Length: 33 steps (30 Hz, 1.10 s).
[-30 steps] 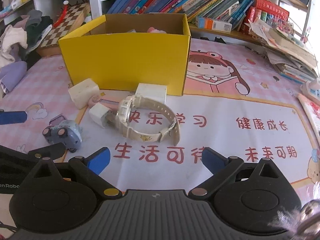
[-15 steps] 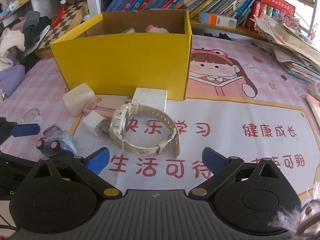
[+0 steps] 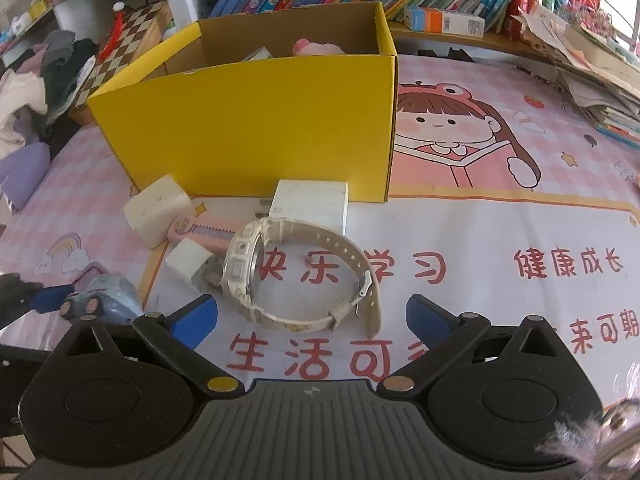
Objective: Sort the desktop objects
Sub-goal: 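Grasp the grey toy car with the left gripper while the right gripper approaches the white watch, then lift the toy car with the left gripper while the right gripper grasps and lifts the watch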
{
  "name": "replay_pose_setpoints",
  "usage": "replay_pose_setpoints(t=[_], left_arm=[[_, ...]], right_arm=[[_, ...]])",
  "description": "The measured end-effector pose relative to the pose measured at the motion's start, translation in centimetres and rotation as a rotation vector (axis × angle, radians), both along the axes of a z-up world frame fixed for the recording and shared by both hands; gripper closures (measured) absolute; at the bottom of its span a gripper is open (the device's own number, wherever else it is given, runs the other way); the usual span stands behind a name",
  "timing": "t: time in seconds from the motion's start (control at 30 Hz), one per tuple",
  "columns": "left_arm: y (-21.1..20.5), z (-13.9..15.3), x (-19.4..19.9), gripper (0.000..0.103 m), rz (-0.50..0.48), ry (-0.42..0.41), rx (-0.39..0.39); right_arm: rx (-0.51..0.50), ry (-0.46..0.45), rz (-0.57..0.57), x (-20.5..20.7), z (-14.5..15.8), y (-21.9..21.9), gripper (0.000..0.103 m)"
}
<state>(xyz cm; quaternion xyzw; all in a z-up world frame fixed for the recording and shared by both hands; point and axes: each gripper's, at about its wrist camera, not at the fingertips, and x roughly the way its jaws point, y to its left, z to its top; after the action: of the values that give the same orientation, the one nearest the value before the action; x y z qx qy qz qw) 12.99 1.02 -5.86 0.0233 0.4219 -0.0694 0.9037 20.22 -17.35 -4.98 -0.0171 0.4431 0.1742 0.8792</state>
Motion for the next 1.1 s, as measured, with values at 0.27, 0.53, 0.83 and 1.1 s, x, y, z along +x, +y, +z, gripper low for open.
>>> replay_pose_setpoints(t=[0.27, 0.53, 0.83, 1.1], left_arm=[[1.0, 1.0, -0.3, 0.039, 0.041, -0.033, -0.010], [1.4, 1.7, -0.5, 0.039, 0.057, -0.056, -0.016], [1.3, 2.3, -0.7, 0.039, 0.041, -0.085, -0.022], [0.8, 2.5, -1.0, 0.039, 0.016, -0.098, -0.023]], right_arm=[[0.012, 0.040, -0.004, 1.4, -0.7, 0.7, 0.007], [-0.003, 0.054, 0.014, 1.8, -1.2, 1.4, 0.021], [0.008, 0.020, -0.012, 0.6, -0.3, 0.1, 0.028], [0.001, -0.011, -0.017, -0.6, 0.4, -0.5, 0.028]])
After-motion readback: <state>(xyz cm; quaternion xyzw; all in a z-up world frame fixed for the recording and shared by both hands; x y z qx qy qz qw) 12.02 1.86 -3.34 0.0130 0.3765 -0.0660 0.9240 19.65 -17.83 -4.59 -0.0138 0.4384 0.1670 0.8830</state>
